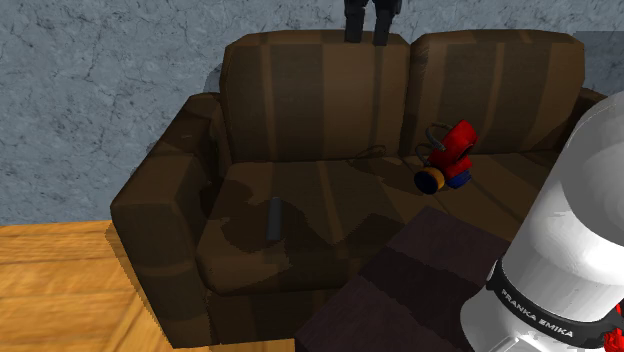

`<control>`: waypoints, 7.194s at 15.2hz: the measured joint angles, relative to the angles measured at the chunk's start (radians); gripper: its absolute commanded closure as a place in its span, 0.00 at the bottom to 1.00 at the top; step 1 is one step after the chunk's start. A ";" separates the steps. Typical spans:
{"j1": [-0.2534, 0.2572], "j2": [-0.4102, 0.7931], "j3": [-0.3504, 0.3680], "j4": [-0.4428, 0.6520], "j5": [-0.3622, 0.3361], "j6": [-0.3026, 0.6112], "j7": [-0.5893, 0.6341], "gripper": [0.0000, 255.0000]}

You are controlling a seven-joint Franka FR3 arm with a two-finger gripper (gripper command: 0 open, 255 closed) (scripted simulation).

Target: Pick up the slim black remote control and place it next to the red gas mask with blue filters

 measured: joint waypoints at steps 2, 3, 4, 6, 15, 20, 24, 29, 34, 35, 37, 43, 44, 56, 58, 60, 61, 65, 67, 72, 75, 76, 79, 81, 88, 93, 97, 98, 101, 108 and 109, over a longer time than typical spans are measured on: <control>-0.002 0.010 0.004 -0.006 0.003 0.014 0.008 0.00; -0.005 0.033 0.013 -0.012 0.009 0.040 0.025 0.00; -0.007 0.046 0.024 -0.024 0.017 0.061 0.046 0.00; -0.015 0.097 0.043 -0.049 0.029 0.129 0.082 0.00; -0.051 0.399 0.117 -0.048 0.065 0.399 0.260 0.00; -0.073 0.594 0.138 0.001 0.060 0.526 0.354 0.00; -0.079 0.743 0.150 0.031 0.055 0.630 0.437 0.00; -0.087 0.950 0.136 0.135 0.034 0.715 0.526 0.00; -0.079 1.146 0.114 0.244 0.026 0.783 0.611 0.00; -0.074 1.190 0.109 0.276 0.025 0.792 0.630 0.00; -0.070 1.265 0.099 0.325 0.028 0.811 0.660 0.00; -0.067 1.476 0.069 0.486 0.044 0.841 0.721 0.00; -0.066 1.493 0.068 0.496 0.045 0.846 0.724 0.00; -0.056 1.570 0.070 0.514 0.049 0.907 0.726 0.00; -0.057 1.567 0.069 0.514 0.048 0.903 0.727 1.00; -0.059 1.562 0.066 0.512 0.048 0.896 0.727 1.00; -0.060 1.561 0.066 0.511 0.048 0.898 0.727 1.00; -0.061 1.557 0.065 0.507 0.048 0.904 0.726 1.00; -0.061 1.559 0.065 0.510 0.048 0.901 0.727 1.00; -0.056 1.520 0.070 0.491 0.049 0.880 0.732 1.00; -0.059 1.485 0.071 0.478 0.049 0.858 0.734 1.00; -0.058 1.472 0.071 0.476 0.049 0.848 0.737 1.00; -0.060 1.439 0.071 0.468 0.048 0.823 0.740 1.00; -0.062 1.415 0.071 0.459 0.048 0.807 0.741 1.00; -0.062 1.336 0.072 0.442 0.047 0.746 0.753 1.00; -0.062 1.285 0.072 0.442 0.046 0.697 0.762 1.00; -0.064 1.245 0.072 0.441 0.045 0.657 0.767 1.00; -0.064 1.236 0.073 0.442 0.045 0.648 0.769 1.00; -0.067 1.205 0.072 0.442 0.045 0.616 0.770 1.00; -0.067 1.148 0.073 0.459 0.043 0.543 0.784 1.00; -0.068 1.138 0.073 0.459 0.043 0.533 0.784 1.00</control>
